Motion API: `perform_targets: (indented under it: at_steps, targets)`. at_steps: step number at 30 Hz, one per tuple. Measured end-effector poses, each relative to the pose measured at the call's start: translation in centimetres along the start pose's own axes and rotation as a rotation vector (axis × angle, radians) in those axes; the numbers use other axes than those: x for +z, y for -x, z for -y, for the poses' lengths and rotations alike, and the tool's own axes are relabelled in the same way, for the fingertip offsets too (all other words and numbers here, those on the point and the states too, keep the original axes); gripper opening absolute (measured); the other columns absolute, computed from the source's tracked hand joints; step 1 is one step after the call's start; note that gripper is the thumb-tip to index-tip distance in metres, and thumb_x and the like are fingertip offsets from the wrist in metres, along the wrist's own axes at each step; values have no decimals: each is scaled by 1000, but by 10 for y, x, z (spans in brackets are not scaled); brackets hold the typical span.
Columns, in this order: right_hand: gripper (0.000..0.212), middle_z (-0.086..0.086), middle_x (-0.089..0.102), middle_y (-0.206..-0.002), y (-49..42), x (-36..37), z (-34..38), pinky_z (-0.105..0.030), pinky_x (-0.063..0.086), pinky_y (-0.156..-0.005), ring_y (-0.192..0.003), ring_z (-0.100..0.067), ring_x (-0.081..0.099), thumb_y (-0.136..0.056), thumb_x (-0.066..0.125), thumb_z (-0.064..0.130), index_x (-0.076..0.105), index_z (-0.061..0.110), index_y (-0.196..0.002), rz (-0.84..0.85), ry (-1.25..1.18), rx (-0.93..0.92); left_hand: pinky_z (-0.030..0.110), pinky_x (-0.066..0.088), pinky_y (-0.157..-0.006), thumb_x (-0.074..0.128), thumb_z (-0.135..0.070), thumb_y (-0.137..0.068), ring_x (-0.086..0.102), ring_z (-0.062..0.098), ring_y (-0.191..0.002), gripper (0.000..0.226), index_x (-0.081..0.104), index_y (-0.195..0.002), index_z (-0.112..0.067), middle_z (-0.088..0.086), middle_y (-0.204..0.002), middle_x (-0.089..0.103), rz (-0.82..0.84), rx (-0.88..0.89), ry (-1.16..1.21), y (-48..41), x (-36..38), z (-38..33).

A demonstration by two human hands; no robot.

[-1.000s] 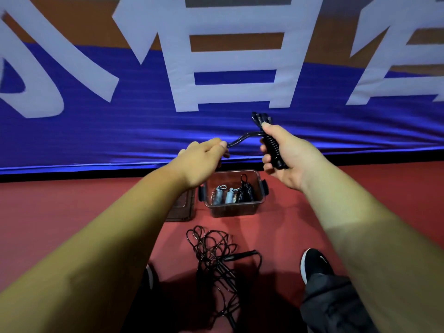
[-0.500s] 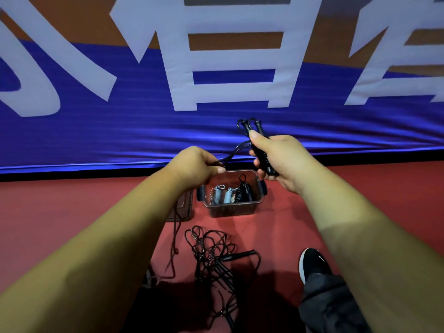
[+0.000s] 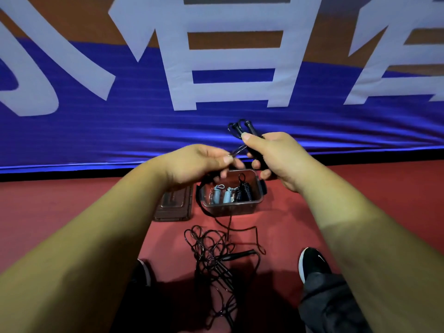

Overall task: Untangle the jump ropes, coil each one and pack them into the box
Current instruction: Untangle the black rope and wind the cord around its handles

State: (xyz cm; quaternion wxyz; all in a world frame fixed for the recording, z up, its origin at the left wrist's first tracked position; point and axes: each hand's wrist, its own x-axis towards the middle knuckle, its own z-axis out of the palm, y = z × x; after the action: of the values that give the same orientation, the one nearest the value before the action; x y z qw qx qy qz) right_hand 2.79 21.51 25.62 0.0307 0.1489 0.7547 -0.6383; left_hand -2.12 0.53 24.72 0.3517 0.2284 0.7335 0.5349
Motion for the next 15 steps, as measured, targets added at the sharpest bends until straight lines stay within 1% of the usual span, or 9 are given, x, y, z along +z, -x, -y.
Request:
perform_targets:
  at_steps: [1, 3, 4, 6, 7, 10, 13, 15]
  targets:
    - [30, -5, 65, -87, 1, 1, -1, -26, 33, -46, -60, -14, 53, -99, 73, 43, 66, 15, -90, 18, 6, 11, 30, 45, -81, 53, -28, -109, 53, 16, -80, 29, 75, -123, -16, -1, -82, 59, 0, -28, -114, 1, 1, 0]
    - [29, -6, 63, -87, 3, 3, -4, -24, 28, -46, -56, -13, 50, -98, 74, 41, 64, 14, -94, 54, -42, 55, 28, 49, -78, 57, -32, -107, 57, 12, -77, 25, 78, -117, -22, -5, -80, 65, -54, -81, -296, 0, 2, 0]
    - [28, -6, 62, -86, 4, 4, -4, -23, 25, -47, -55, -13, 49, -98, 75, 40, 64, 14, -95, 70, -62, 75, 29, 49, -76, 59, -35, -106, 57, 10, -74, 24, 78, -112, -21, -6, -79, 67, -98, -95, -360, -3, 3, 2]
    - [27, -5, 61, -84, 6, 6, -4, -22, 23, -47, -53, -11, 47, -98, 75, 38, 64, 14, -97, 113, -76, 96, 31, 50, -71, 61, -35, -105, 56, 12, -66, 26, 77, -102, -14, -3, -76, 67, -183, -113, -425, -9, 6, 5]
    - [26, -4, 61, -82, 7, 7, -4, -21, 22, -47, -53, -11, 47, -97, 76, 38, 64, 14, -98, 133, -79, 102, 32, 52, -70, 62, -34, -105, 56, 12, -64, 27, 76, -100, -12, -2, -74, 66, -215, -116, -424, -11, 6, 7]
    - [28, -3, 62, -80, 8, 8, -3, -21, 22, -46, -54, -11, 45, -94, 78, 38, 63, 16, -102, 169, -70, 108, 35, 60, -73, 64, -27, -105, 62, 13, -66, 20, 78, -105, -13, -1, -76, 70, -250, -126, -320, -13, 6, 9]
    - [31, -4, 62, -81, 10, 6, -2, -20, 23, -44, -54, -11, 43, -93, 80, 38, 61, 15, -101, 232, -31, 97, 38, 62, -78, 68, -23, -102, 68, 15, -76, 13, 80, -104, -19, 3, -87, 78, -265, -93, -294, -12, 1, 8]
    - [31, -4, 61, -80, 12, 6, -2, -20, 22, -42, -54, -12, 42, -94, 79, 35, 62, 12, -105, 299, -22, 99, 42, 62, -84, 72, -21, -99, 70, 13, -83, 11, 81, -97, -26, 1, -92, 80, -290, -60, -291, -12, -2, 7]
